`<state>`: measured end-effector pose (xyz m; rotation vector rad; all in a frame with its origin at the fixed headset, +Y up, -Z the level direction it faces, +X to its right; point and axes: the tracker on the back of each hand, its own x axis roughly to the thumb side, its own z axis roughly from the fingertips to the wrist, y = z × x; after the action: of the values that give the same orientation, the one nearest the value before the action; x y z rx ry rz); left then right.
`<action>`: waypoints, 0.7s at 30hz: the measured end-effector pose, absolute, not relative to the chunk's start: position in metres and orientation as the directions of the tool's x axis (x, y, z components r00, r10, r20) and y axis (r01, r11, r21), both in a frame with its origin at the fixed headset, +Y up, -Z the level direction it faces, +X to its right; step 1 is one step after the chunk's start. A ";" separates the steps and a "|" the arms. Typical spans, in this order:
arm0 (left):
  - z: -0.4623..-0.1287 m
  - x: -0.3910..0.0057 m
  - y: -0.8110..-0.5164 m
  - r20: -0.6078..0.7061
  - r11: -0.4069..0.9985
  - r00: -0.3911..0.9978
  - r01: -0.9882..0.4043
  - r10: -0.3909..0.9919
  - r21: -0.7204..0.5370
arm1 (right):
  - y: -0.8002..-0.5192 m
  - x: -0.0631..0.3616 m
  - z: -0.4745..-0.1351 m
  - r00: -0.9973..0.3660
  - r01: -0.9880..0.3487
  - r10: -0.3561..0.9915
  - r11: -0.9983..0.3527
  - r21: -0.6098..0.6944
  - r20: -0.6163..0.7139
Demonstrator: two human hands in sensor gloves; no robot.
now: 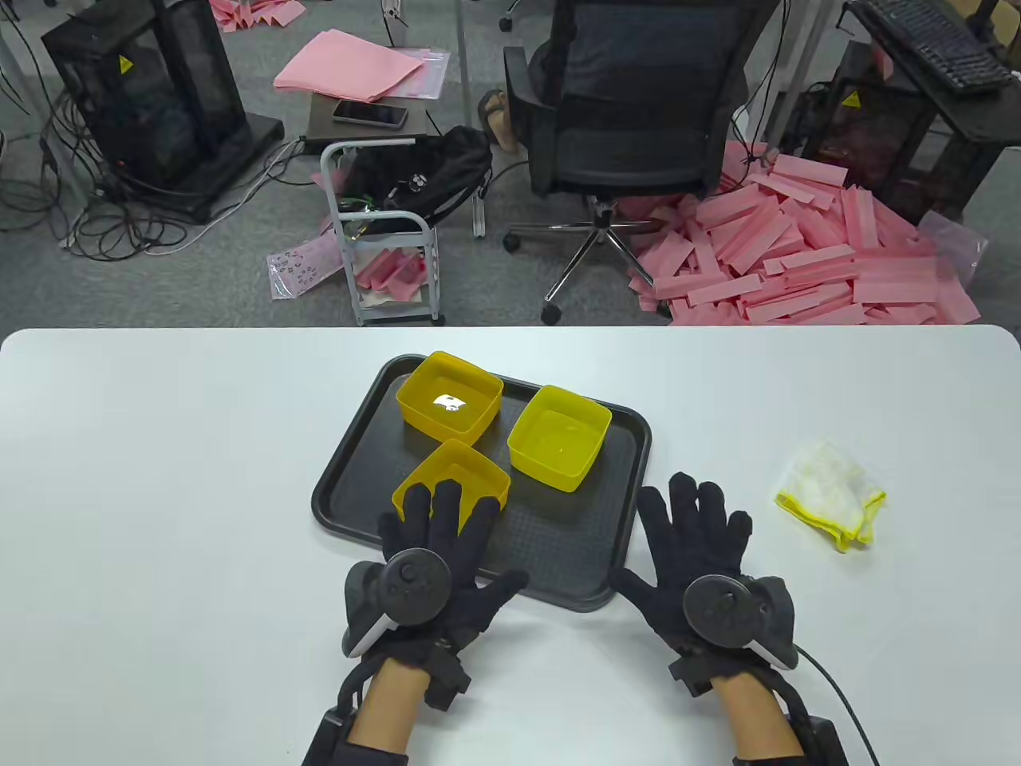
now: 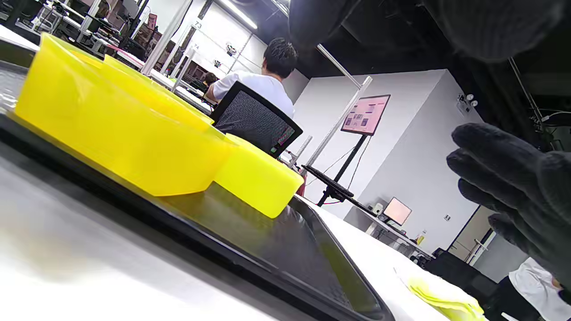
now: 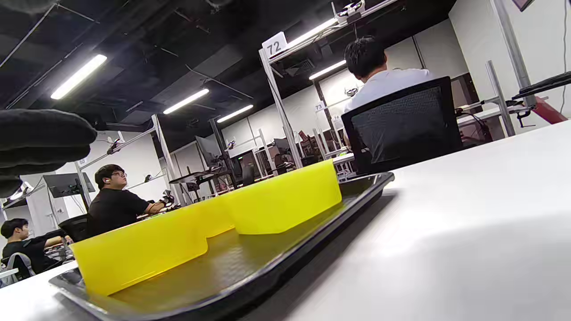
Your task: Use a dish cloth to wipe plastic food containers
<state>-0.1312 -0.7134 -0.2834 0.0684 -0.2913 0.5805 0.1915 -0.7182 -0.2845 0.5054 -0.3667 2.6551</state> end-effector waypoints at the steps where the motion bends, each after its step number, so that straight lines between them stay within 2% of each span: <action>1: -0.283 -0.132 -0.713 0.292 0.834 0.795 -0.551 0.531 -0.017 | -0.719 0.191 -0.285 -0.851 -0.437 0.343 -0.883 -0.172 0.398; 15: -0.280 -0.146 -0.713 0.234 0.807 0.787 -0.590 0.570 0.018 | -0.719 0.190 -0.285 -0.855 -0.428 0.346 -0.891 -0.151 0.387; 21: -0.284 -0.159 -0.710 0.124 0.794 0.815 -0.579 0.566 0.184 | -0.714 0.192 -0.284 -0.842 -0.463 0.379 -0.874 -0.151 0.384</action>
<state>-0.1592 -0.7096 -0.2840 0.2186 -0.0636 0.6159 0.1916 -0.7144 -0.2844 0.4809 -0.3306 2.6319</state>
